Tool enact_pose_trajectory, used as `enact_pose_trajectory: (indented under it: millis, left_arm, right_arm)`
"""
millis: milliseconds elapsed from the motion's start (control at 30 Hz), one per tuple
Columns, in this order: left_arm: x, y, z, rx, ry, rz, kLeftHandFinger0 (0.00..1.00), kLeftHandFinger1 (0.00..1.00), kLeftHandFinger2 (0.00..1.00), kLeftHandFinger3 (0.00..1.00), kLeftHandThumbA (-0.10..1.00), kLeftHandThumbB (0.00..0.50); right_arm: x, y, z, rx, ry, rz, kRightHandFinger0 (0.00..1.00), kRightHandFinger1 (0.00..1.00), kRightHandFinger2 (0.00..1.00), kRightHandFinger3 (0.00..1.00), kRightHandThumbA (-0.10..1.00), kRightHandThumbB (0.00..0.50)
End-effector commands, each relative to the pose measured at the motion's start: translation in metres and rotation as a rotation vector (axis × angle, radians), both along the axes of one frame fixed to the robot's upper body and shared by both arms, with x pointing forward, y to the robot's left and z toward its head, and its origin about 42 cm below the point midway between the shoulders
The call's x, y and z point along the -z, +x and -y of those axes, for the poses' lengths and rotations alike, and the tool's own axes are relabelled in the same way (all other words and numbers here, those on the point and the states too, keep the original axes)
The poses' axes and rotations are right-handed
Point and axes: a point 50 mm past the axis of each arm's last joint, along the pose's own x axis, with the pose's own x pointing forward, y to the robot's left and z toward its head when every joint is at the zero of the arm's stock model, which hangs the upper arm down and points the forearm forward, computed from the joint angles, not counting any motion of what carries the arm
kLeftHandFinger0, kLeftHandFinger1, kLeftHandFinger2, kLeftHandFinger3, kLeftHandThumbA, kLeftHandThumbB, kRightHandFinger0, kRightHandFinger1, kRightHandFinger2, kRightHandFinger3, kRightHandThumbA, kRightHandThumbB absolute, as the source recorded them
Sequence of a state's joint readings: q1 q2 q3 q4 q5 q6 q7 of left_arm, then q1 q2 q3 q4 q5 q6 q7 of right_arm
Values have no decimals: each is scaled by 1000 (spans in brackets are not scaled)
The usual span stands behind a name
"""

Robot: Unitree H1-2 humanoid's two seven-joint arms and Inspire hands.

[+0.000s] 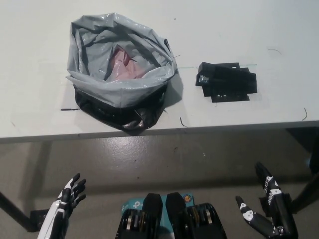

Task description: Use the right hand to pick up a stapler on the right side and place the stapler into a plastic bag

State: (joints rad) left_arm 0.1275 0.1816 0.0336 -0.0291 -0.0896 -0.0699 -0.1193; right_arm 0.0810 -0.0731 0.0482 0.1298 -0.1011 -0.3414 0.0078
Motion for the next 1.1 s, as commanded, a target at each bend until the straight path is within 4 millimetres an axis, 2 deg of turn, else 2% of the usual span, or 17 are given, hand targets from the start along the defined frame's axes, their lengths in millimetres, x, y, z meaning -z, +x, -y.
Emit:
enact_pose_trajectory:
  millis: [0,33,67,133,233,300,500,567,633,667,933,967,1067]
  left_arm:
    - [-8,1,-3,10,-10,31,1000,1000,1000,1000,1000,106]
    - [-8,1,-3,12,-8,42,1000,1000,1000,1000,1000,111]
    - [-8,1,-3,13,-7,48,1000,1000,1000,1000,1000,108]
    - [-6,1,-4,12,10,57,1000,1000,1000,1000,1000,146]
    - [-6,0,-3,10,18,56,1000,1000,1000,1000,1000,164]
    - [-5,1,-3,19,7,45,1000,1000,1000,1000,1000,178]
    - [-6,1,-2,22,26,48,1000,1000,1000,1000,1000,170]
    - [-6,2,-2,18,27,51,1000,1000,1000,1000,1000,153]
    - [-6,3,-3,15,26,55,1000,1000,1000,1000,1000,147]
    - [-6,4,-3,14,36,60,1000,1000,1000,1000,1000,141]
    - [-8,4,-5,11,44,56,1000,1000,1000,1000,1000,139]
    - [-8,3,-6,1,49,60,1000,1000,1000,1000,1000,129]
    - [-9,6,-10,-25,43,56,1000,1000,1000,1000,1000,91]
  right_arm:
    - [-8,5,-1,-32,-6,78,1000,1000,1000,1000,642,331]
    - [-8,5,-1,-34,-6,82,1000,1000,1000,1000,717,331]
    - [-8,5,-1,-36,-4,86,1000,1000,1000,1000,727,331]
    - [-7,5,-3,-34,23,86,1000,1000,1000,1000,844,356]
    - [-6,6,-3,-37,34,90,1000,1000,1000,1000,926,347]
    - [-7,8,-4,-33,27,99,1000,1000,1000,1000,971,323]
    - [-6,10,-4,-43,37,100,1000,1000,1000,1000,917,326]
    - [-7,10,-4,-49,41,102,1000,1000,1000,1000,869,320]
    - [-7,11,-5,-48,46,100,1000,1000,1000,1000,862,325]
    - [-7,12,-5,-44,40,99,1000,1000,1000,1000,872,343]
    - [-6,11,-3,-37,24,96,1000,1000,1000,1000,874,354]
    - [-6,10,-3,-36,26,96,1000,1000,1000,1000,873,332]
    - [-7,12,0,-20,40,92,1000,1000,1000,1000,906,315]
